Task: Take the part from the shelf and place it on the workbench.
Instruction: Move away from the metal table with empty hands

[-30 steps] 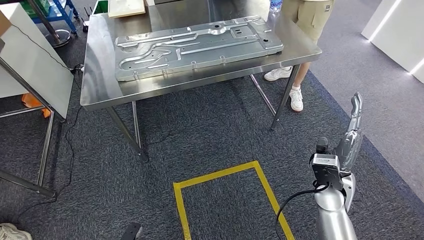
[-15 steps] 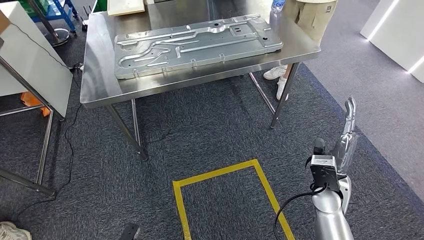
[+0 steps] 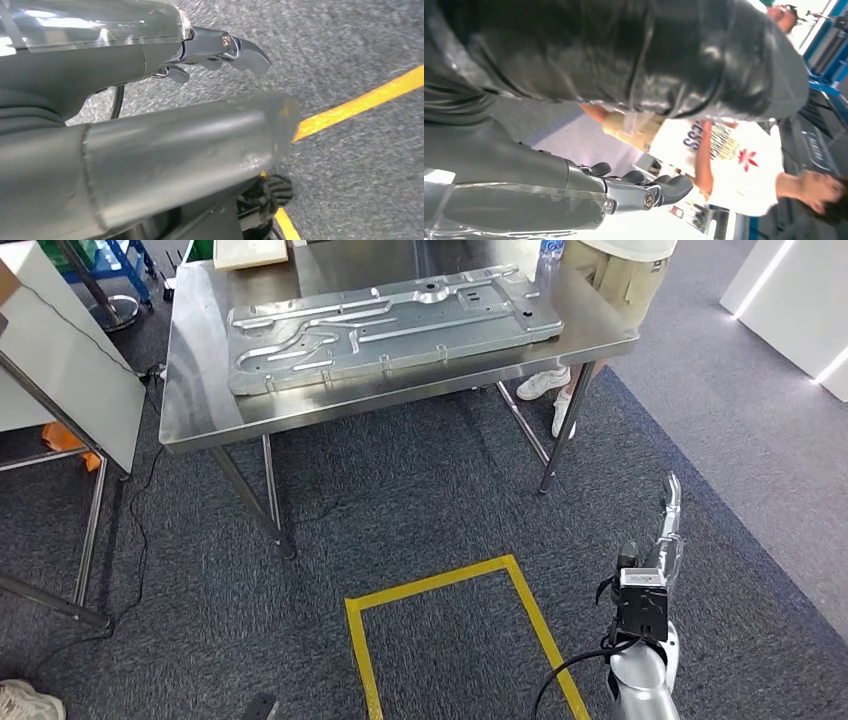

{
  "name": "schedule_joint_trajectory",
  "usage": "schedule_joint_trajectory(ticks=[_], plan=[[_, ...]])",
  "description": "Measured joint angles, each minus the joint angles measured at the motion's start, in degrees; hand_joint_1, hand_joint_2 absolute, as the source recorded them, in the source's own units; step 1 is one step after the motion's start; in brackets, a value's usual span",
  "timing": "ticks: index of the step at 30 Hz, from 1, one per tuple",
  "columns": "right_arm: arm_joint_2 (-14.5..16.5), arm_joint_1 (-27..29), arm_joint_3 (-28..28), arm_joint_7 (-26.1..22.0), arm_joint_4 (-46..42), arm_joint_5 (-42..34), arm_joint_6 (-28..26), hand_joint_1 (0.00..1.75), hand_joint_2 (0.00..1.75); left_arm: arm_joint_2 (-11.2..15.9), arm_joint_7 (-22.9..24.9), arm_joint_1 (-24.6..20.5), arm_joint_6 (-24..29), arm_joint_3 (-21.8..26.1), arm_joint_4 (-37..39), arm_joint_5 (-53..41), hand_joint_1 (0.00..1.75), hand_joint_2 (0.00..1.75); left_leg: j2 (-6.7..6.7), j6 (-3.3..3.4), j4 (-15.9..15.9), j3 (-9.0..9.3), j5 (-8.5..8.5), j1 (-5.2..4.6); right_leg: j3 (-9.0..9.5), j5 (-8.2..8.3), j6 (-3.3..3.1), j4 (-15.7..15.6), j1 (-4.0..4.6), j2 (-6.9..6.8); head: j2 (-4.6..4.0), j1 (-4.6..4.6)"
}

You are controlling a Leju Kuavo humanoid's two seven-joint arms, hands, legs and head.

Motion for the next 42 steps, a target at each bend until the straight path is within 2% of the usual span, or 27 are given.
schedule_joint_trajectory(ticks=[2,4,6,7,8,9,10,12,13,17,18,20,22,23,24,25,26,28,29,33,34,36,37,38,39,40,42], plan=[[0.2,0.3,0.0,0.0,0.4,-0.1,0.0,0.0,0.0,0.0,0.1,0.2,0.0,0.0,0.0,0.1,0.0,0.0,0.07,0.49,-1.1,0.33,0.76,0.22,0.0,0.04,0.72,-0.2,0.03,-0.02,0.0,0.01],[0.3,0.3,-0.1,0.1,0.8,-0.4,0.0,0.0,0.0,0.0,0.1,0.2,0.0,0.0,0.0,0.1,0.0,0.87,0.26,1.1,-2.4,0.63,1.67,0.49,-1.16,-2.03,1.16,2.5,0.11,-0.01,0.0,0.02],[0.4,0.6,-0.5,0.7,1.3,-1.7,0.4,0.0,0.0,0.0,0.4,0.2,0.2,0.1,0.0,0.1,0.0,1.75,0.38,1.45,-2.5,0.47,1.89,0.34,-4.05,-5.67,1.39,9.1,0.01,0.0,0.0,0.02],[0.4,0.7,-1.0,1.2,1.9,-2.8,0.6,0.0,0.44,0.0,0.6,0.2,0.5,0.2,0.0,0.2,0.0,1.75,0.38,1.49,-2.4,0.37,1.89,0.28,-5.34,-6.84,1.53,12.2,-0.02,-0.01,0.0,0.02],[0.5,0.9,-1.8,1.7,2.8,-4.1,0.7,0.0,0.87,0.0,0.7,0.3,0.7,0.3,0.0,0.2,0.0,1.75,0.38,1.5,-2.3,0.29,1.87,0.24,-5.88,-7.0,1.67,13.6,-0.07,-0.02,0.0,0.02],[0.5,0.9,-3.0,2.1,4.0,-5.6,0.7,0.0,1.31,0.0,0.9,0.4,1.0,0.4,0.0,0.2,0.0,1.75,0.36,1.48,-2.1,0.23,1.82,0.25,-5.41,-6.09,1.78,13.0,-0.12,-0.04,0.0,0.02],[0.6,0.8,-4.5,2.3,5.5,-7.2,0.5,0.0,1.75,-0.1,1.0,0.5,1.3,0.5,0.0,0.2,0.0,1.75,0.31,1.41,-1.8,0.17,1.7,0.28,-3.9,-4.37,1.83,10.4,-0.17,-0.07,0.0,0.02],[0.5,0.1,-8.4,1.9,9.4,-10.4,0.0,0.0,1.75,-0.1,1.2,0.6,1.8,0.5,0.0,0.2,0.0,1.75,0.22,1.0,-0.9,-0.16,1.22,0.21,-0.25,-1.65,1.61,3.3,-0.13,-0.21,0.0,0.02],[0.4,-0.2,-10.8,1.3,11.6,-11.8,-0.1,0.0,1.75,-0.1,1.3,0.7,1.9,0.5,0.0,0.1,0.0,1.75,0.19,0.75,-0.4,-0.39,0.98,0.11,0.84,-1.12,1.35,1.0,-0.08,-0.23,0.0,0.02],[-1.0,-0.9,-20.0,-2.6,20.7,-14.0,1.8,0.0,1.75,-0.1,1.6,0.7,2.1,0.6,0.0,0.1,0.0,1.75,0.12,-0.19,0.2,-0.79,0.48,-0.02,1.21,-0.99,0.1,-0.3,0.01,-0.14,0.0,0.02],[-1.4,-1.1,-21.9,-3.5,22.7,-14.1,2.7,0.0,1.75,-0.1,1.5,0.8,2.1,0.7,0.0,0.2,0.0,1.75,0.1,-0.52,1.1,-1.14,-0.3,0.02,1.25,-0.84,-0.22,-0.5,-0.12,-0.14,0.0,0.01],[-1.7,-1.4,-25.0,-5.1,25.7,-14.0,4.5,0.0,1.75,0.0,1.5,0.8,2.2,0.9,0.0,0.5,0.0,1.75,0.06,-1.22,6.3,-3.35,-3.57,0.28,1.23,-0.64,-0.65,-0.8,-0.36,-0.14,0.0,0.01],[-1.8,-1.4,-27.1,-6.0,27.9,-13.7,5.9,0.0,1.75,0.0,1.5,0.9,2.2,1.1,0.0,0.7,0.0,0.87,0.07,-1.73,13.6,-6.62,-6.86,0.6,1.1,-0.62,-0.76,-0.8,-0.38,-0.13,0.0,0.01],[-1.8,-1.4,-27.7,-6.1,28.8,-13.5,6.4,0.0,1.75,0.0,1.5,1.0,2.2,1.2,0.0,0.9,0.0,0.44,0.07,-1.85,15.6,-7.48,-7.2,0.72,1.1,-0.62,-0.76,-0.8,-0.38,-0.1,0.0,0.01],[-1.7,-1.4,-28.1,-6.0,29.8,-13.1,6.7,0.0,1.75,0.0,1.5,1.1,2.3,1.4,0.0,1.0,0.0,0.0,0.07,-1.85,15.4,-7.35,-6.42,0.79,1.13,-0.62,-0.75,-0.8,-0.38,-0.05,0.0,0.01],[-1.7,-1.4,-28.5,-5.9,30.8,-12.7,6.8,0.0,1.75,0.0,1.5,1.2,2.3,1.6,0.0,1.1,0.0,0.0,0.07,-1.72,13.0,-6.17,-4.69,0.82,1.22,-0.63,-0.73,-0.8,-0.38,0.0,0.0,0.01],[-1.7,-1.5,-28.7,-5.8,31.9,-12.2,6.8,0.0,1.75,0.0,1.5,1.2,2.4,1.7,0.0,1.2,0.0,0.0,0.05,-1.44,9.0,-4.23,-2.5,0.8,1.32,-0.64,-0.7,-0.8,-0.38,0.04,0.0,0.0],[-1.6,-1.7,-29.1,-5.8,34.5,-11.3,6.8,0.0,1.75,0.0,1.5,1.2,2.5,2.0,0.0,1.4,0.0,0.0,-0.01,-0.74,1.9,-0.78,0.0,0.54,1.36,-0.59,-0.34,-0.8,-0.29,0.06,0.0,0.01],[-1.6,-1.9,-29.4,-5.9,36.0,-11.0,6.7,0.0,1.75,0.0,1.5,1.2,2.5,2.2,0.0,1.5,0.0,0.0,-0.04,-0.46,0.1,0.02,0.34,0.38,1.29,-0.51,-0.04,-0.8,-0.26,0.05,0.0,0.01],[-1.7,-2.5,-30.4,-6.5,41.9,-10.7,6.8,0.0,1.75,0.0,1.5,1.6,2.6,2.6,0.0,1.5,0.0,0.0,0.05,0.74,-1.7,0.55,1.08,0.42,1.23,-0.68,1.33,-0.8,-0.33,0.0,0.0,0.02],[-1.7,-2.6,-30.6,-6.6,43.1,-10.7,6.8,0.0,1.75,0.0,1.4,1.7,2.6,2.7,0.0,1.5,0.0,0.0,0.13,1.16,-2.2,0.72,1.47,0.52,0.6,-1.8,1.49,0.7,-0.33,0.0,0.0,0.02],[-1.9,-2.7,-31.2,-6.6,44.8,-10.7,6.8,0.0,1.75,0.0,1.4,1.7,2.6,2.8,0.0,1.5,0.0,0.0,0.23,1.62,-2.7,0.76,1.83,0.48,-2.25,-5.45,1.6,6.9,-0.32,0.0,0.0,0.03],[-2.0,-2.8,-31.4,-6.6,45.6,-10.7,6.8,0.0,1.75,0.0,1.4,1.8,2.6,2.9,0.0,1.5,0.0,0.0,0.26,1.66,-2.6,0.68,1.84,0.37,-3.92,-7.03,1.67,10.5,-0.32,0.0,0.0,0.02],[-2.1,-2.7,-31.6,-6.6,46.2,-10.7,6.8,0.0,1.75,0.0,1.4,1.8,2.6,3.0,0.0,1.5,0.0,0.0,0.27,1.67,-2.5,0.63,1.82,0.28,-4.99,-7.7,1.76,13.0,-0.33,-0.01,0.0,0.02],[-2.1,-2.7,-31.8,-6.6,46.7,-10.7,6.8,0.0,1.31,0.0,1.4,1.8,2.6,3.0,0.0,1.5,0.0,0.0,0.27,1.66,-2.4,0.59,1.77,0.22,-5.14,-7.28,1.84,13.5,-0.35,-0.02,0.0,0.02],[-2.1,-2.8,-31.9,-6.6,47.1,-10.6,6.8,0.0,0.87,0.0,1.4,1.9,2.6,3.1,0.0,1.5,0.0,0.0,0.27,1.6,-2.2,0.56,1.67,0.21,-4.1,-5.81,1.87,11.7,-0.39,-0.03,0.0,0.02],[-2.2,-3.1,-32.1,-6.5,47.9,-10.5,6.7,0.0,0.0,0.0,1.4,1.9,2.5,3.2,0.0,1.5,0.0,0.0,0.25,1.24,-1.4,0.44,1.23,0.19,-0.22,-2.49,1.75,4.5,-0.43,-0.07,0.0,0.02]])
